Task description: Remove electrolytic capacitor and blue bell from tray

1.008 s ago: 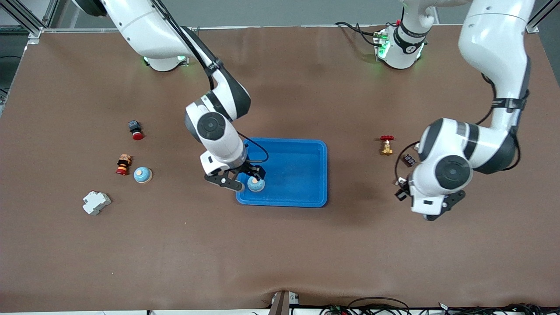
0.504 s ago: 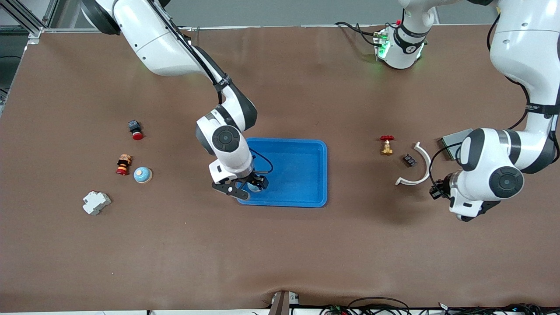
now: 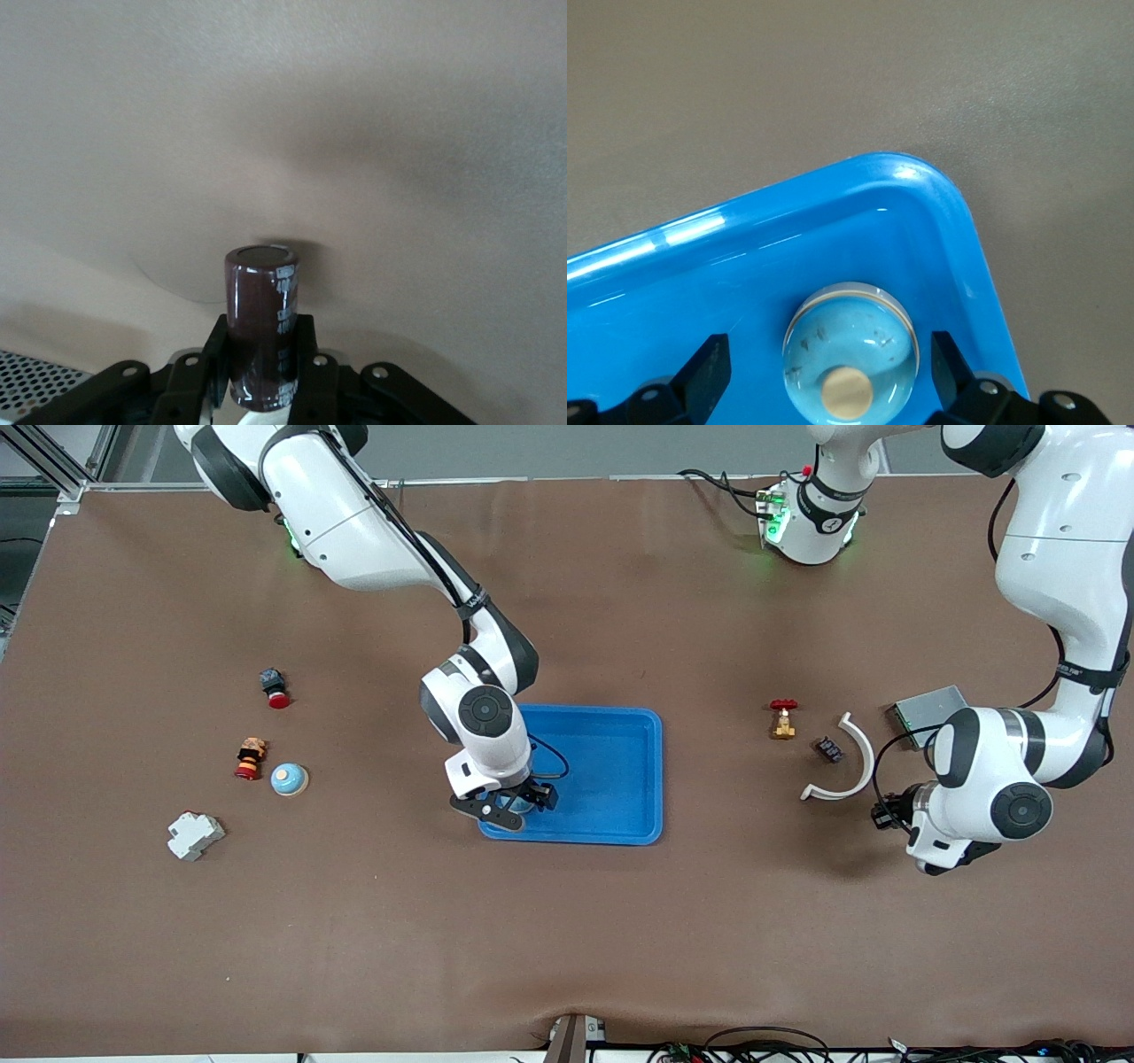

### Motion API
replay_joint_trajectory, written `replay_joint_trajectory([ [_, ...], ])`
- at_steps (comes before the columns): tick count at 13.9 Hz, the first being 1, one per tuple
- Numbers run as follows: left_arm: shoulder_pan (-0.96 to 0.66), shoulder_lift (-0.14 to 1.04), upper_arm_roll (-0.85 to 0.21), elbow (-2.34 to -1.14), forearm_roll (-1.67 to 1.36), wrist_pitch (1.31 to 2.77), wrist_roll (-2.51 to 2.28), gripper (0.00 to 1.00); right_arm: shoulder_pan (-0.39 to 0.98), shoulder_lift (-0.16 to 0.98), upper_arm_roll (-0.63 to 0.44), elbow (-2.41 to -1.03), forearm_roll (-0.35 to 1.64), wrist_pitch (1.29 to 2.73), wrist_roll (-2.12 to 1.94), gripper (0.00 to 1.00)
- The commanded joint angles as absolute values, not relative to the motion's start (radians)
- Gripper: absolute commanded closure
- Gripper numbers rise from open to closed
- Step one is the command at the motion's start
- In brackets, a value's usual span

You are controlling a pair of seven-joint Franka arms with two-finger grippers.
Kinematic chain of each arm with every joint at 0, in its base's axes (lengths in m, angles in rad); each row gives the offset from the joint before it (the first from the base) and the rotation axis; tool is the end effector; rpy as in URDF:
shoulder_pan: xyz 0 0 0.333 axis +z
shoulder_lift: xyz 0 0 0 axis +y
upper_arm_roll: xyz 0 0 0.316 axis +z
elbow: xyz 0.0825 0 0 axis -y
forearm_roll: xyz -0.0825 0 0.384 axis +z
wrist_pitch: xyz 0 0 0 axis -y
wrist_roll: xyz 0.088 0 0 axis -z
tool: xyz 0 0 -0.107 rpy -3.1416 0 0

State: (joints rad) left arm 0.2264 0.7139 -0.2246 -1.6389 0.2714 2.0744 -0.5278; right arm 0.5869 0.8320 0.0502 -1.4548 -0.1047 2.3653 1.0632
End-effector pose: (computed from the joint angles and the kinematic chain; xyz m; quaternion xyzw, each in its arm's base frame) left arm 0.6577 0.0290 0.1878 -0.9715 -0.1979 0.1130 0.0649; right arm 0.5910 0.4273 0.1958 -0.9818 0.1848 -0.0414 0.0169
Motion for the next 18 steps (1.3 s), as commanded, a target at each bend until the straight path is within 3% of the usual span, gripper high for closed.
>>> replay_joint_trajectory([
  [1,0.227,0.7,-0.227,-1.631,0.293,2.074,-0.518,0.0,0.595,0.854,0.038,-1.422,-0.135,2.368,1.089,0.0],
  [3,0.222,0.689,-0.23,-1.626,0.293,2.072,-0.52,0.0,0.595,0.856,0.038,-1.424,-0.141,2.368,1.091,0.0],
  [4,0.222,0.671,-0.232,-1.626,0.293,2.071,-0.52,0.0,0.595,0.856,0.038,-1.424,-0.141,2.368,1.091,0.08],
  [7,0.216,0.592,-0.245,-1.617,0.282,1.991,-0.514,0.0,0.604,0.868,0.038,-1.427,-0.161,2.375,1.092,0.69],
  [8,0.227,0.557,-0.267,-1.615,0.276,1.959,-0.477,0.0,0.607,0.871,0.038,-1.427,-0.163,2.378,1.095,0.98],
  [14,0.227,0.381,-0.279,-1.588,0.206,1.858,-0.399,0.0,0.591,0.856,0.041,-1.408,-0.173,2.344,1.106,1.0],
  [18,0.225,0.31,-0.314,-1.517,0.206,1.717,-0.367,0.0,0.561,0.838,0.058,-1.316,-0.146,2.119,1.02,1.0],
])
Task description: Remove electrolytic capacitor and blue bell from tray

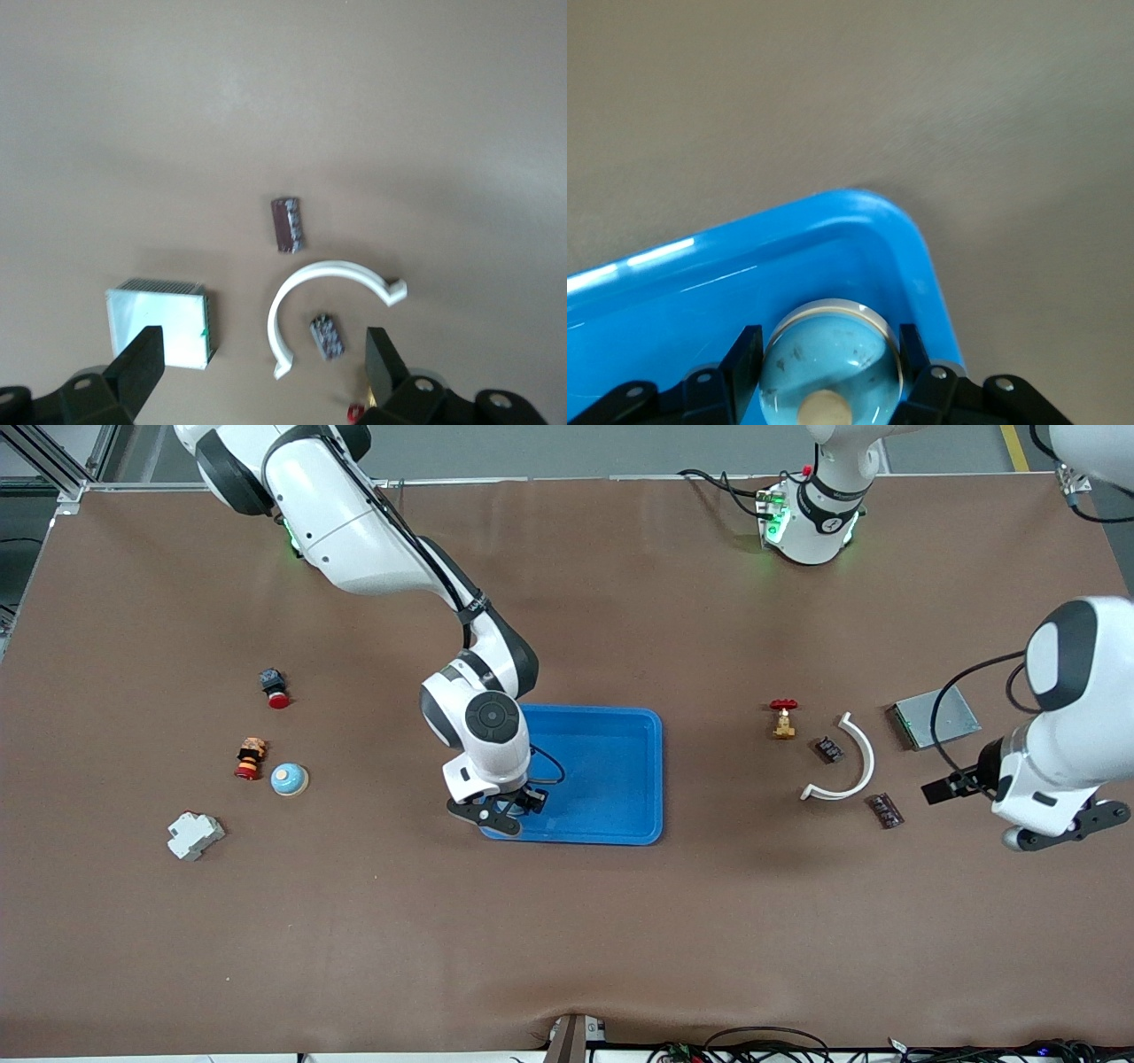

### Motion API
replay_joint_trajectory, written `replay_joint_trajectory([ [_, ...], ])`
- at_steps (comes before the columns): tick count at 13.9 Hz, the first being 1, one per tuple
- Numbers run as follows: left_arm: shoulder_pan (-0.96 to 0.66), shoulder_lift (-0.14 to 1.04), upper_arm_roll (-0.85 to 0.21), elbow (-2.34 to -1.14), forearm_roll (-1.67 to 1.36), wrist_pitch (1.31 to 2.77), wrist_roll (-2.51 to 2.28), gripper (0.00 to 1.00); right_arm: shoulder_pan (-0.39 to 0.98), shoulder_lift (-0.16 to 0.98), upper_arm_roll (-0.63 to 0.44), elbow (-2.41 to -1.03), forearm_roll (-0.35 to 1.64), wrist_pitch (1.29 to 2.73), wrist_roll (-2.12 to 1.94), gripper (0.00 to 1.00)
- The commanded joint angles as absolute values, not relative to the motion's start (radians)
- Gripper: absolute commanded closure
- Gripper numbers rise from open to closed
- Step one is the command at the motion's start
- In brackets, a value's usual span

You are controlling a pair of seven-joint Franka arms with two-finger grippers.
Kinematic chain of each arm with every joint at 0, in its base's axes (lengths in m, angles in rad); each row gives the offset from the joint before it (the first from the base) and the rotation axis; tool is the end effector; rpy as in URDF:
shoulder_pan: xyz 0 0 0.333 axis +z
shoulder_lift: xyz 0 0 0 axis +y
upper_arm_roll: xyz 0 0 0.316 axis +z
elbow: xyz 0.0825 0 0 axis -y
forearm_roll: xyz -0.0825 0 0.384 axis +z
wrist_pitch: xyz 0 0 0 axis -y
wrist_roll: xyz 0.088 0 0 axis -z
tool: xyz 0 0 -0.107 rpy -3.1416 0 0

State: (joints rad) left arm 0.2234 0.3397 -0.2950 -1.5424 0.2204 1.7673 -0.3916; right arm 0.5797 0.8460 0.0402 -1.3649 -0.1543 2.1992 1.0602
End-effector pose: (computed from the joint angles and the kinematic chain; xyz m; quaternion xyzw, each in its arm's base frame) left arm 0.6488 -0.0048 0.4564 -0.9875 -0.1377 0.0347 0.0678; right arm 0.6054 0.4178 0.2101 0.9825 -0.1799 0.0315 0.0353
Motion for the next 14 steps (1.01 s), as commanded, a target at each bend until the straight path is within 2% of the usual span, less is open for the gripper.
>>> replay_joint_trajectory([
  [1,0.229,0.304,-0.331,-1.506,0.206,1.703,-0.364,0.0,0.542,0.824,0.072,-1.313,-0.128,2.103,0.987,1.0],
  [6,0.23,0.213,-0.333,-1.488,0.132,1.663,-0.288,0.0,0.428,0.77,0.071,-1.318,-0.113,2.063,0.676,1.0],
  [9,0.23,0.154,-0.333,-1.486,0.106,1.623,-0.284,0.0,0.359,0.735,0.066,-1.382,-0.123,2.085,0.508,1.0],
  [14,0.23,0.107,-0.333,-1.486,0.097,1.569,-0.258,0.0,0.211,0.602,0.064,-1.734,-0.124,2.396,0.225,1.0],
])
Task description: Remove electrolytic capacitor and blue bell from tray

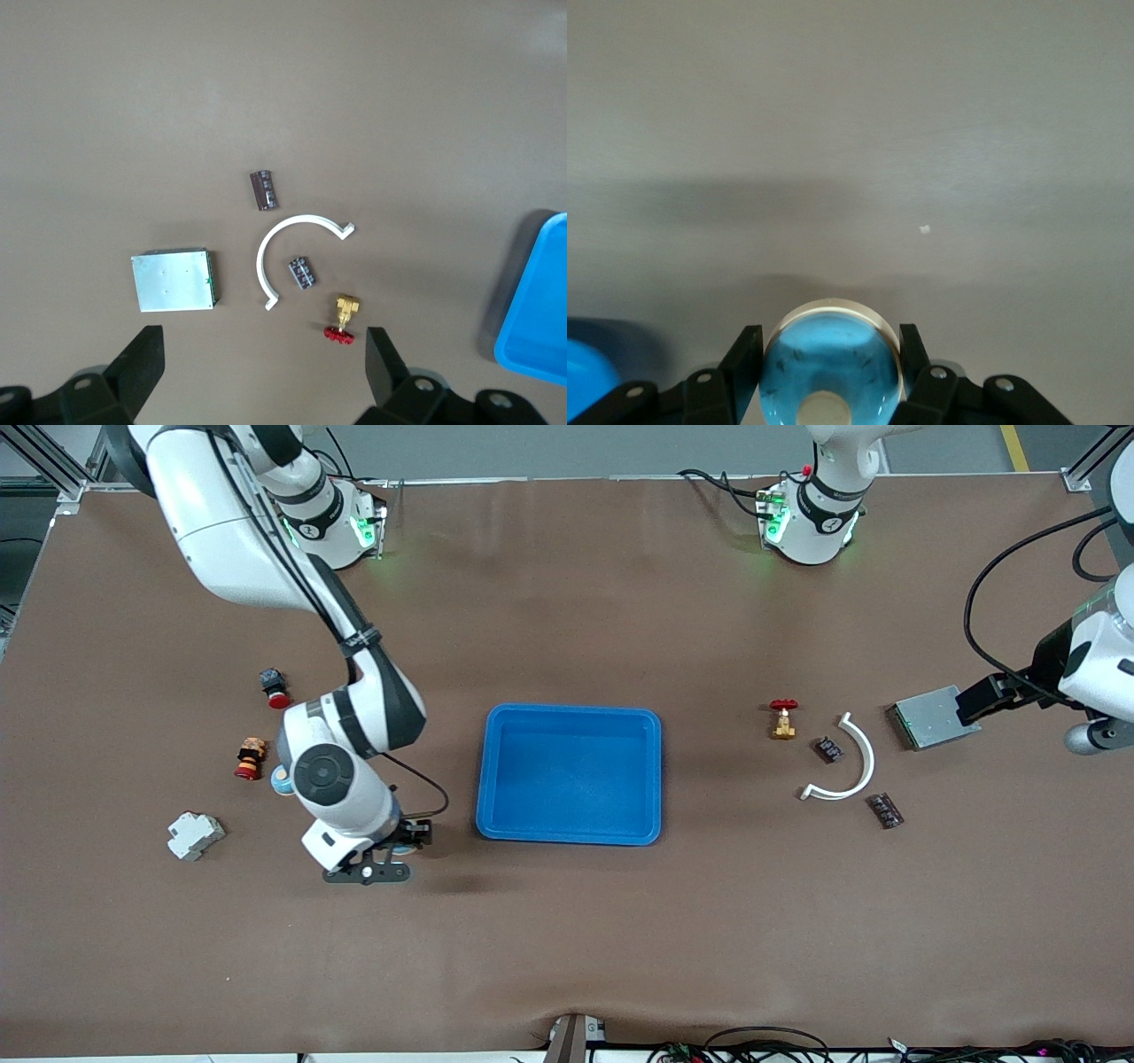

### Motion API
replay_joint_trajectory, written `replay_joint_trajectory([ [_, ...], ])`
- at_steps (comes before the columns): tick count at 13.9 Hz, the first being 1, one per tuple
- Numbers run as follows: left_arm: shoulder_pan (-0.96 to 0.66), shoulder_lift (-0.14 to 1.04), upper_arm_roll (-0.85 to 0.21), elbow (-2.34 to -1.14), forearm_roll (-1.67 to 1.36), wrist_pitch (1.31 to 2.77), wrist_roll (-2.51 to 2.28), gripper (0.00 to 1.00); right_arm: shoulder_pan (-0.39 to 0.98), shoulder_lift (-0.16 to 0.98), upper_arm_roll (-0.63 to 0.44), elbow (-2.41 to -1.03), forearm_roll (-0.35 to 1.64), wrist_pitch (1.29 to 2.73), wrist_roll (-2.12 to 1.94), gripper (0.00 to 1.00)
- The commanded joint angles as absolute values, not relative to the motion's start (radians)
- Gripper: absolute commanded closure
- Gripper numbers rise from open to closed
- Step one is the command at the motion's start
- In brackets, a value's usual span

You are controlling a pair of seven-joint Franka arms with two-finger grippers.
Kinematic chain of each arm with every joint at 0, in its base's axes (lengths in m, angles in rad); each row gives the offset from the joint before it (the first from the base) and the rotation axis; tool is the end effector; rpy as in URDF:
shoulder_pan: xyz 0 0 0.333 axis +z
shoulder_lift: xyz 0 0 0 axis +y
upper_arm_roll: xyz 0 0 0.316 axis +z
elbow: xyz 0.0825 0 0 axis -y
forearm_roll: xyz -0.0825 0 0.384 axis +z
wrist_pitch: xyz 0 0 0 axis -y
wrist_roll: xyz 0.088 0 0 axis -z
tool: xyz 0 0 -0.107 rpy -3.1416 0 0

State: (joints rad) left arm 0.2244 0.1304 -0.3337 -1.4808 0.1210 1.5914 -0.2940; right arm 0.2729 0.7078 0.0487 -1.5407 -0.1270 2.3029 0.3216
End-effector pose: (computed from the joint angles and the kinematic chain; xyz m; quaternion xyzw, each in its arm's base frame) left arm 0.5931 -0.0394 0.5980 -0.9950 -0.0917 -0.0016 0.0396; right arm 0.6788 0.2177 0.2414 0.9985 0.0348 0.0368 0.0222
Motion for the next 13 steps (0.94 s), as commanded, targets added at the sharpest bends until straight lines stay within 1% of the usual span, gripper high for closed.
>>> replay_joint_trajectory([
  [1,0.23,0.095,-0.333,-1.486,0.097,1.559,-0.256,0.0,0.18,0.582,0.064,-1.77,-0.124,2.411,0.169,1.0],
  [4,0.229,0.084,-0.334,-1.485,0.088,1.522,-0.253,0.0,0.066,0.543,0.066,-1.836,-0.124,2.44,-0.032,1.0],
  [6,0.215,0.046,-0.313,-1.502,0.063,1.514,-0.23,0.0,0.006,0.541,0.067,-1.861,-0.123,2.471,-0.138,1.0],
  [7,0.183,0.032,-0.281,-1.515,0.058,1.514,-0.213,0.0,-0.009,0.541,0.069,-1.874,-0.123,2.491,-0.158,1.0],
  [9,0.077,0.005,-0.139,-1.54,0.022,1.514,-0.164,0.0,-0.024,0.543,0.067,-1.902,-0.123,2.542,-0.193,1.0],
  [11,-0.036,-0.044,-0.007,-1.584,0.012,1.516,-0.133,0.0,-0.055,0.548,0.069,-1.914,-0.123,2.562,-0.233,1.0],
  [12,-0.069,-0.063,0.03,-1.598,0.012,1.516,-0.132,0.0,-0.069,0.548,0.069,-1.925,-0.123,2.574,-0.248,1.0],
  [13,-0.075,-0.074,0.037,-1.609,0.012,1.516,-0.132,0.0,-0.08,0.548,0.069,-1.934,-0.123,2.589,-0.267,1.0],
])
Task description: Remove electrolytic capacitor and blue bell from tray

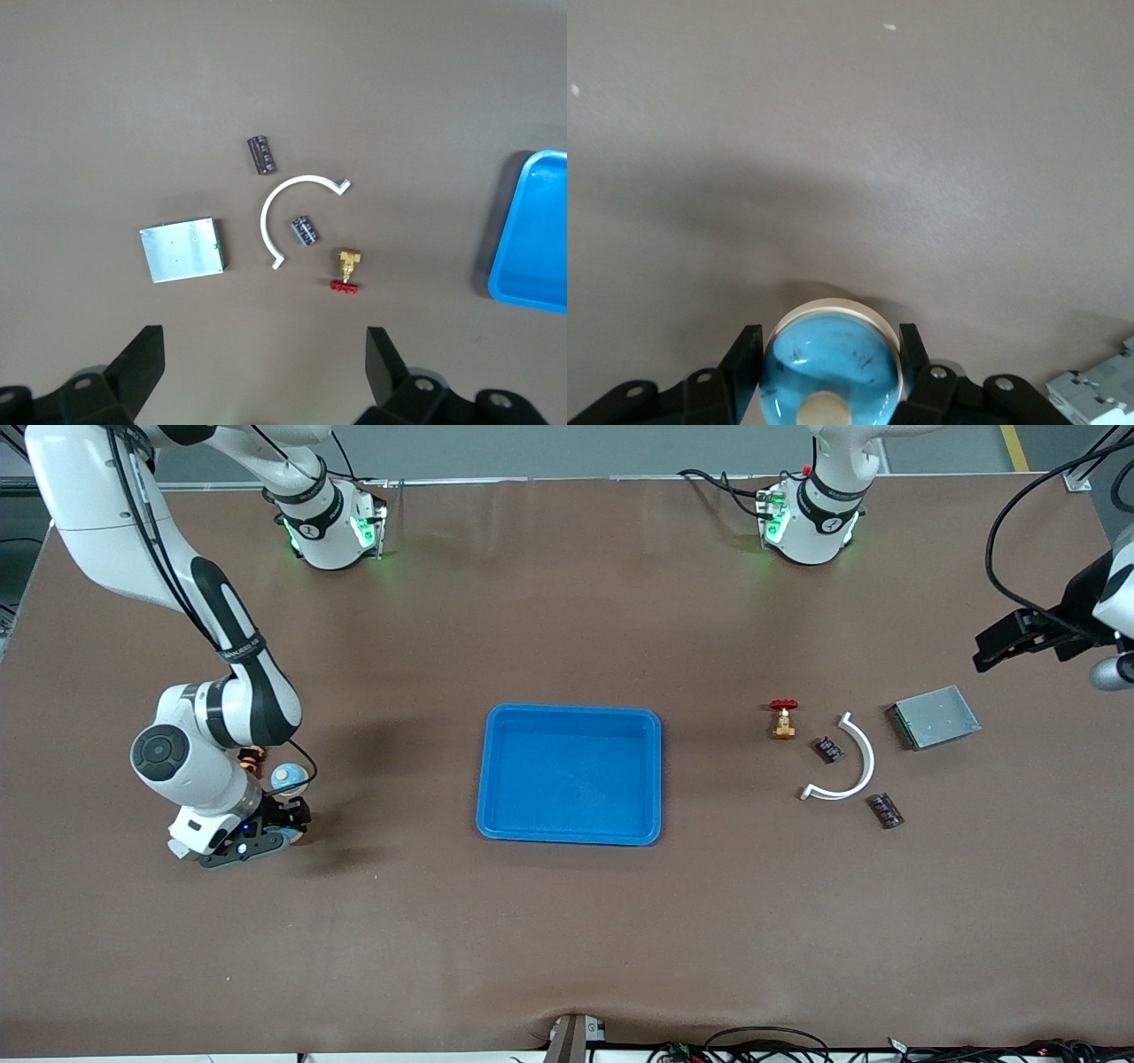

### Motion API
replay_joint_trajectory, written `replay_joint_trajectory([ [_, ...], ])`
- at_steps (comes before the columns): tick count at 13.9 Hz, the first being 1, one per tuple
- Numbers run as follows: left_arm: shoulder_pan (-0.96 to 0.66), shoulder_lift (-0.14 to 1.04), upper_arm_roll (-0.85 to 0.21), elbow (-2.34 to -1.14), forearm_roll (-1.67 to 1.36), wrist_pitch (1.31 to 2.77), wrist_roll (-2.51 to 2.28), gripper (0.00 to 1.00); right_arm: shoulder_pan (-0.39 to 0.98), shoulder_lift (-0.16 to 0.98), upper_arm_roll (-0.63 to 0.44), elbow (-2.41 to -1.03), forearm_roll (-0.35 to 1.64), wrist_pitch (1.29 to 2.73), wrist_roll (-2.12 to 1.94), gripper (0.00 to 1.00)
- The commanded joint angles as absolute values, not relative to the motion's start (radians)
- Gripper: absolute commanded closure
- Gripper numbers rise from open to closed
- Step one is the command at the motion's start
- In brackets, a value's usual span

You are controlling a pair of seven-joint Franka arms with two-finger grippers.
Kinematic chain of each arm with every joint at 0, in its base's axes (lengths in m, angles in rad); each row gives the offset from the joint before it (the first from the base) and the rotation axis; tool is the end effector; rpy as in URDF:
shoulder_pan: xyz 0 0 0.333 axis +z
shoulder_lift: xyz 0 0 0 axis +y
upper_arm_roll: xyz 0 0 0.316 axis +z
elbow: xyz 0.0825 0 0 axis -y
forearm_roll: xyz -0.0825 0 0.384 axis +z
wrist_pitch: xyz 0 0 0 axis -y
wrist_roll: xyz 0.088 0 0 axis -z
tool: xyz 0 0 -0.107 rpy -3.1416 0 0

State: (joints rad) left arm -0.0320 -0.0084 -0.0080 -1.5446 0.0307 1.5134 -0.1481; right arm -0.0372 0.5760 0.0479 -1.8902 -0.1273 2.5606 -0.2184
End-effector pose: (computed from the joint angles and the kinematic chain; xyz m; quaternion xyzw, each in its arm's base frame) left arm 0.5460 -0.0184 0.6365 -0.9983 -0.0547 0.0099 0.0164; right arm 0.6434 0.0071 0.2071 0.9855 0.1607 0.0451 0.0294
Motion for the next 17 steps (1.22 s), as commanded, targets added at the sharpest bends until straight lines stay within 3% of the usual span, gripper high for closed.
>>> replay_joint_trajectory([
  [1,-0.074,-0.077,0.037,-1.611,0.012,1.516,-0.132,0.0,-0.092,0.549,0.069,-1.942,-0.123,2.603,-0.288,1.0],
  [15,-0.078,-0.057,0.029,-1.598,0.014,1.52,-0.129,0.0,-0.11,0.603,0.071,-1.973,-0.115,2.757,-0.298,1.0],
  [16,-0.081,-0.057,0.028,-1.598,0.012,1.523,-0.129,0.0,-0.109,0.603,0.071,-1.968,-0.115,2.755,-0.295,0.57],
  [17,-0.081,-0.055,0.022,-1.598,0.012,1.525,-0.13,0.0,-0.11,0.603,0.071,-1.967,-0.115,2.755,-0.296,0.01],
])
